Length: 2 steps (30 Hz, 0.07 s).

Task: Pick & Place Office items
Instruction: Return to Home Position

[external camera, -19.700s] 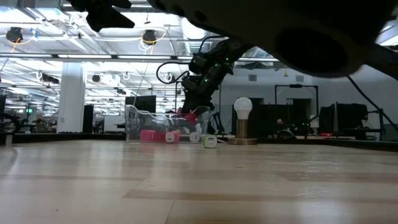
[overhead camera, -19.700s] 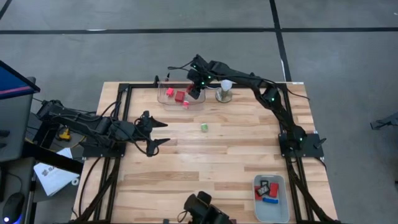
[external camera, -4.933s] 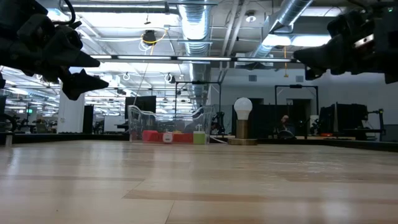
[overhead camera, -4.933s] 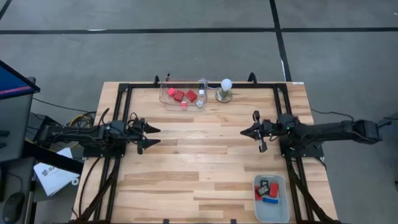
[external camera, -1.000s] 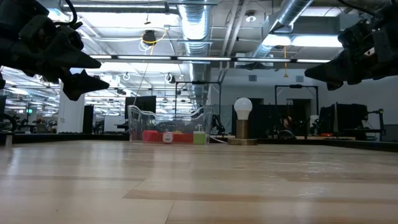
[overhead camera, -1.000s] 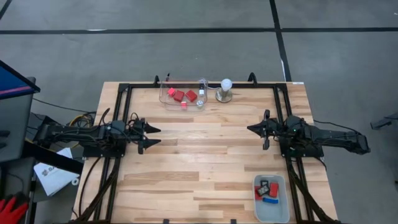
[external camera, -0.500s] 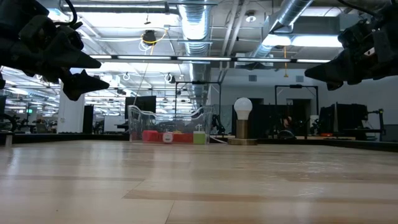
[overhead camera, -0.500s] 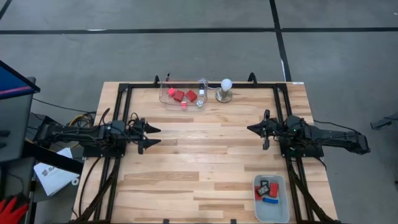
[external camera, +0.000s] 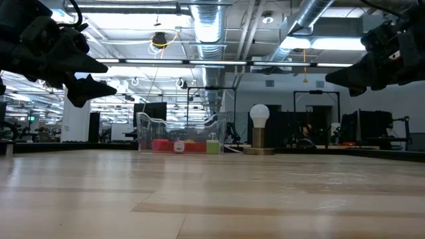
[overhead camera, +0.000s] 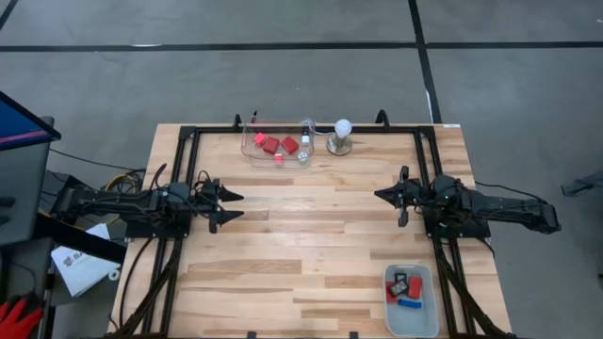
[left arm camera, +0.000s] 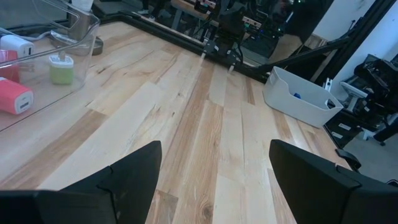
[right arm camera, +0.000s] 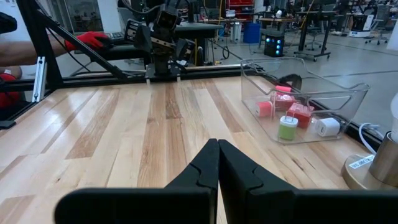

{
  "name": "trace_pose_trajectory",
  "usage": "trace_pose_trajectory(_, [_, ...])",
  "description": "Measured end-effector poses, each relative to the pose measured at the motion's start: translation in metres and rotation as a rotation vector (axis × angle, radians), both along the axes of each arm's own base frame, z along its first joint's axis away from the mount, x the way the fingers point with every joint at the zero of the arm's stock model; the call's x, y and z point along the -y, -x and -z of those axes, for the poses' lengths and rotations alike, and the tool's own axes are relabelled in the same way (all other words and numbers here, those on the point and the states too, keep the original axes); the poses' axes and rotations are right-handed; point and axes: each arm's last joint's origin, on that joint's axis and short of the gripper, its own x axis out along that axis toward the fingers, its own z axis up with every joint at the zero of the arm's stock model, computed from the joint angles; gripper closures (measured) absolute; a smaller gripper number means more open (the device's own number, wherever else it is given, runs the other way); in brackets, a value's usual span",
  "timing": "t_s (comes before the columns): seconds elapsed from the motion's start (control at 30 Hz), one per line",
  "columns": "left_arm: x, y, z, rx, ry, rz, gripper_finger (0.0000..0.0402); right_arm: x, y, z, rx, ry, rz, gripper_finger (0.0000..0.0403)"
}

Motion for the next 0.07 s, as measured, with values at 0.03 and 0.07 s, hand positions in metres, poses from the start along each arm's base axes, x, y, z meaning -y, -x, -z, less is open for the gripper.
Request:
trace_pose_trajectory(0.03, [0.0000, 0.0000, 0.0000, 0.000, 0.000, 0.000, 0.0105, 0.0000, 0.0000, -0.0001, 0.000, 0.000, 0.000, 0.0403])
trace_pose_trajectory(0.07, [0.0000, 0.0000, 0.0001, 0.000, 0.000, 0.000, 0.0105, 0.0000, 0.0000, 0.0000, 0.000, 0.000, 0.000, 0.0403])
